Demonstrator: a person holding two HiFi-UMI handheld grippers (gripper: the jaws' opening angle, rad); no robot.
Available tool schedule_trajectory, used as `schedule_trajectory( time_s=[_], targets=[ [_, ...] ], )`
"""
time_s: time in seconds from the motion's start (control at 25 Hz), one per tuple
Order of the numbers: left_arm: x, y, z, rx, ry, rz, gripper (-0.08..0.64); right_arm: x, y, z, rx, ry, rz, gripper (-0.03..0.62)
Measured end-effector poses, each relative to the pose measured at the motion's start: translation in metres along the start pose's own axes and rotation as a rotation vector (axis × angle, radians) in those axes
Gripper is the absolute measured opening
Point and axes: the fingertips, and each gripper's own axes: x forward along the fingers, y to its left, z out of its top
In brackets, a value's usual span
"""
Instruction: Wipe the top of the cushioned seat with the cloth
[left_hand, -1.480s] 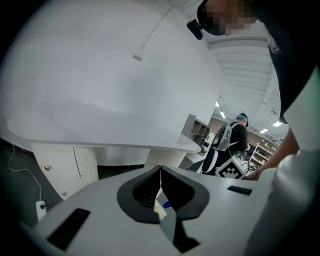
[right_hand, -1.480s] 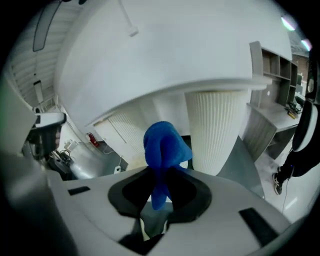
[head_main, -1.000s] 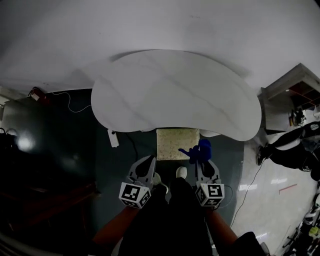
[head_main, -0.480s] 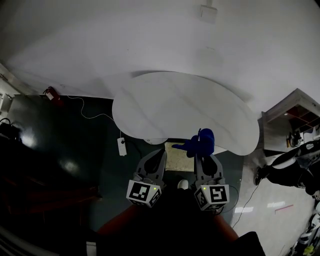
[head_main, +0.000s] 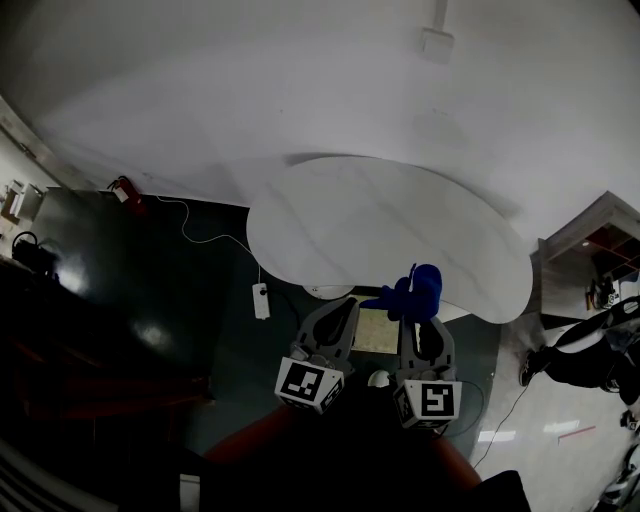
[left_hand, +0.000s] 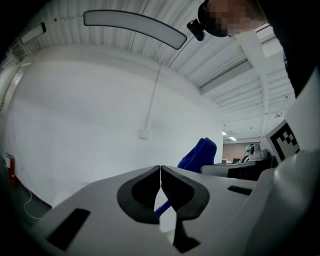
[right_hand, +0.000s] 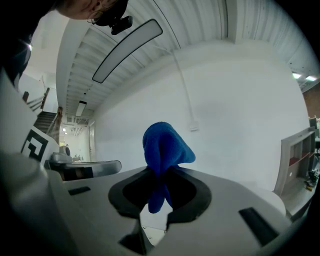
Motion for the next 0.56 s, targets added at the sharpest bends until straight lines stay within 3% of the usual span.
schedule_trajectory(
  time_s=[0.28, 0.56],
  targets=[
    [-0.008, 0.008, -0.003, -0.003, -0.004, 0.019, 0.015, 0.005, 0.013, -0.002, -0.083, 0.018, 0.003, 0.092],
    [-0.017, 0.026, 0.003, 0.011, -0.022, 0.032, 0.015, 0.009, 0.022, -0.013, -0.045, 0.05, -0.001, 0.087]
  ],
)
